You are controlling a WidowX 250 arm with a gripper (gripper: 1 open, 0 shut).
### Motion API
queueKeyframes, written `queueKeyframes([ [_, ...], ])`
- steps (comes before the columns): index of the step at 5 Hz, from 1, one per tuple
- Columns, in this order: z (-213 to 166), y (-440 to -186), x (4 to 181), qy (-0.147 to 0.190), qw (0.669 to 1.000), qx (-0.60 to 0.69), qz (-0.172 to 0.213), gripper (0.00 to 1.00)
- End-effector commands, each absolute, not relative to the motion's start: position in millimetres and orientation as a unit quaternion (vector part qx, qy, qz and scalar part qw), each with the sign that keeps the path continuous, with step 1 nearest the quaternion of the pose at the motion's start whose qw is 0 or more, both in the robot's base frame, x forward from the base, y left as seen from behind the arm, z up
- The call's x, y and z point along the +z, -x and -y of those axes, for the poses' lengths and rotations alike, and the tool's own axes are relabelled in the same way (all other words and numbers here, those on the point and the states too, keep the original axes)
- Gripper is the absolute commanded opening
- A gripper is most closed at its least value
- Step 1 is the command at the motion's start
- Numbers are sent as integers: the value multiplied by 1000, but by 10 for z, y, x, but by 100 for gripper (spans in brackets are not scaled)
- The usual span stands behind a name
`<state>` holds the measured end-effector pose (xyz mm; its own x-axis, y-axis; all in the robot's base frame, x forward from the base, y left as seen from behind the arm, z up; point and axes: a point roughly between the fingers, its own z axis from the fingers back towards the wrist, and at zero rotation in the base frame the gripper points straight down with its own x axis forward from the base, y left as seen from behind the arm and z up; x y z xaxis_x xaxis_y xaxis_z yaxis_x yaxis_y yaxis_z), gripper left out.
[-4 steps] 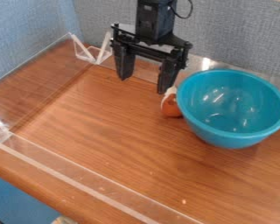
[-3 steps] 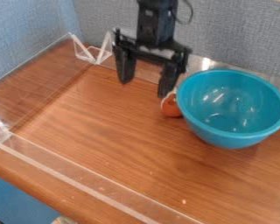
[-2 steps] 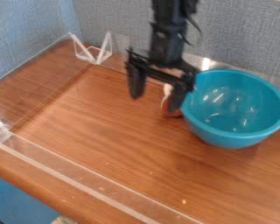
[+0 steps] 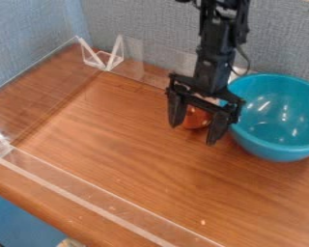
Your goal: Put the mushroom in the blue bowl
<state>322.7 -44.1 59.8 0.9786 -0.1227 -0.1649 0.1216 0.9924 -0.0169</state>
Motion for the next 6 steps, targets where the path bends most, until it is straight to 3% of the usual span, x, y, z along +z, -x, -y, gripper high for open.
queueKeyframes([
  [1, 507, -3396, 758, 7, 997, -60, -38, 100],
  [6, 542, -3542, 604, 13, 998, -59, -24, 100],
])
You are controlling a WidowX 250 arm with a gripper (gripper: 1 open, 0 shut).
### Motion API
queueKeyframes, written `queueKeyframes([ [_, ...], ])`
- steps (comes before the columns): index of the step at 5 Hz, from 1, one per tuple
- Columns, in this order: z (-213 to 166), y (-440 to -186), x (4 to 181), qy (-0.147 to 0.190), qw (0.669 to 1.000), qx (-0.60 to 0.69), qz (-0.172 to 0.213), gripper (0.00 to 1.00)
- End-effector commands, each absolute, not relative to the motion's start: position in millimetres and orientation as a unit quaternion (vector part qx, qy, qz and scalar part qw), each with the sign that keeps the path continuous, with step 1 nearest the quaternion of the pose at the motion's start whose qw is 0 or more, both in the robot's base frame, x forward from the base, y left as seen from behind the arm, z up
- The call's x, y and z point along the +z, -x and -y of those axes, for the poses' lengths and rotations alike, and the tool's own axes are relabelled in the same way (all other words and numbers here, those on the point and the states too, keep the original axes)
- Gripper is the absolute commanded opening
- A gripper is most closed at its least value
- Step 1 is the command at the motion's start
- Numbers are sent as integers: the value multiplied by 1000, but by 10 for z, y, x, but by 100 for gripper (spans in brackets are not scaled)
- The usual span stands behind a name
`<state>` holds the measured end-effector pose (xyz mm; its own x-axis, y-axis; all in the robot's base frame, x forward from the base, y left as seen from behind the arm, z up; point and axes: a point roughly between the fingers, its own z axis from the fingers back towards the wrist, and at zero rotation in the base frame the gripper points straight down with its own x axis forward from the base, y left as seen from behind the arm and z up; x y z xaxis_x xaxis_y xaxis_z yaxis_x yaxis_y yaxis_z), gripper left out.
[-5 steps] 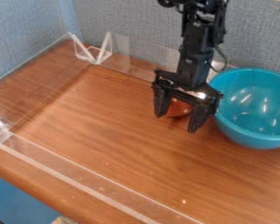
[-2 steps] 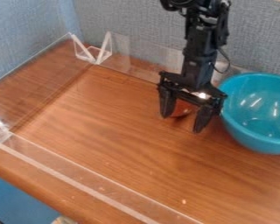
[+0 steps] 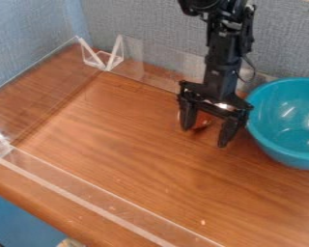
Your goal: Put the mushroom in the blue bowl
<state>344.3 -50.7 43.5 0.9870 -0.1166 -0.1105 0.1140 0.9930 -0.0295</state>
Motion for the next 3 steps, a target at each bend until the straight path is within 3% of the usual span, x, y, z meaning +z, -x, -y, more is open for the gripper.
queueKeyframes([
  [1, 543, -3564, 576, 13, 998, -58, -23, 0],
  [3, 525, -3533, 616, 12, 998, -65, -24, 0],
])
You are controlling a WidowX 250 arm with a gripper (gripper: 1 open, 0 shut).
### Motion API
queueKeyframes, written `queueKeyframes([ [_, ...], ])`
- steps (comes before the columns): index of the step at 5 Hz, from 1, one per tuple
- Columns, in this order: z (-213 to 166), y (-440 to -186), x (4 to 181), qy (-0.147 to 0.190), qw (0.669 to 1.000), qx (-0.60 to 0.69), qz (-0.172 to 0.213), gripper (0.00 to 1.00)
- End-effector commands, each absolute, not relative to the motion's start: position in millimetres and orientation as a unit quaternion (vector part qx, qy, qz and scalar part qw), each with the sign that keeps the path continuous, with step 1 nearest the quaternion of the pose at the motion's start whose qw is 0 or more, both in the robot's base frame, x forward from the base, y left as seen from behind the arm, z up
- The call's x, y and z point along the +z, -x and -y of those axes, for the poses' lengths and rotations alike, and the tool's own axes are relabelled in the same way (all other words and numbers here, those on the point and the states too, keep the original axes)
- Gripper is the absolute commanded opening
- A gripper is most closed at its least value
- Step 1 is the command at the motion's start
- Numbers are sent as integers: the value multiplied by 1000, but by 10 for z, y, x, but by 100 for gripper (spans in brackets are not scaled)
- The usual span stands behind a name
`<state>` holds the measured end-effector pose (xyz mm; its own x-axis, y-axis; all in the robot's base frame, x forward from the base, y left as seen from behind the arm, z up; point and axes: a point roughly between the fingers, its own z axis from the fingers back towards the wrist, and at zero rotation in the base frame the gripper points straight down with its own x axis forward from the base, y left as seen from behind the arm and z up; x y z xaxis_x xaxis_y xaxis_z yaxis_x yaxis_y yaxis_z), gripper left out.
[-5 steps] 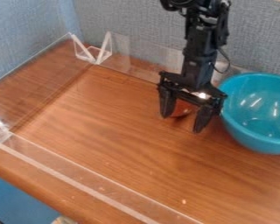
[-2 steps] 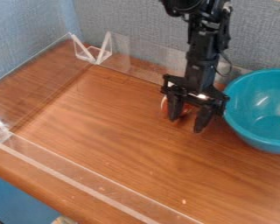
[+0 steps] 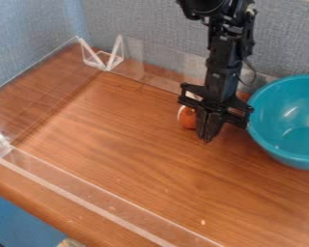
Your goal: Put the mushroom in the blue bowl
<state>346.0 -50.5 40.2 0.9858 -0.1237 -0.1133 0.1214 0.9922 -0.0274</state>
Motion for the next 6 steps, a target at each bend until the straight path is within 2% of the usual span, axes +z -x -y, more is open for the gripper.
queueKeyframes([
  [1, 510, -3506, 655, 11, 997, -68, -23, 0],
  [6, 436, -3340, 973, 6, 997, -80, -7, 0],
])
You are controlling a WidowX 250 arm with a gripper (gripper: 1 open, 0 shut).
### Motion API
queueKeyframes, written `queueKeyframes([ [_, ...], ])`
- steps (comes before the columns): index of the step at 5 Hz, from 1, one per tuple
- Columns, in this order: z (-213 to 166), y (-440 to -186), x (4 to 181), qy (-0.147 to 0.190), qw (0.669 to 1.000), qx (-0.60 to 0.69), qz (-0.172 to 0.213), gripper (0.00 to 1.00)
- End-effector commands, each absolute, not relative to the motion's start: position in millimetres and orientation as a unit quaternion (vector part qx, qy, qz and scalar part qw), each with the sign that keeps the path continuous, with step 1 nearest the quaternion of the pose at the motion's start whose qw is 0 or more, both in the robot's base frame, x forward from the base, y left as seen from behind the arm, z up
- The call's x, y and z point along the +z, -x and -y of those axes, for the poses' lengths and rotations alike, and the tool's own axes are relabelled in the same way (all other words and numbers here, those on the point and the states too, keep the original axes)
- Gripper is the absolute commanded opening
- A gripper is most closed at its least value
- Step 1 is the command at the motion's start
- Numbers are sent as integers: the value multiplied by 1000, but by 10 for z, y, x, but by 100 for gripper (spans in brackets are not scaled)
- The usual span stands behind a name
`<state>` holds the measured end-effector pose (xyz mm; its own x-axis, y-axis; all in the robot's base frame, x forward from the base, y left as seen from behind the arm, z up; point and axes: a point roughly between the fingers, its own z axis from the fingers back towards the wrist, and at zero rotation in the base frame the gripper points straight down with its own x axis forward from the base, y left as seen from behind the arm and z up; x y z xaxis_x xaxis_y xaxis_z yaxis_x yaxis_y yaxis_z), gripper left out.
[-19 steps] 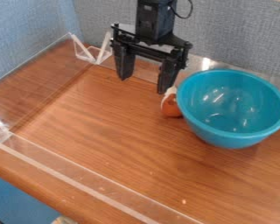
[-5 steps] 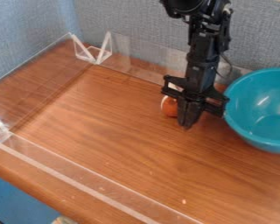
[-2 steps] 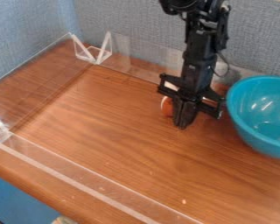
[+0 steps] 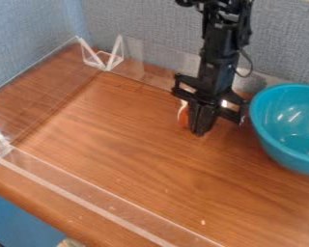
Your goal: Put the mushroom in the blue bowl
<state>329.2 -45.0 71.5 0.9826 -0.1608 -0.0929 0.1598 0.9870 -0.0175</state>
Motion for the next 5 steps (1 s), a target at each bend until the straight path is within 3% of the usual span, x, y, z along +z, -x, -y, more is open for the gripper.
queueKeyframes([
  [1, 440, -3299, 1055, 7, 997, -83, 0, 0],
  [5, 334, -3285, 943, 7, 997, -75, -4, 0],
])
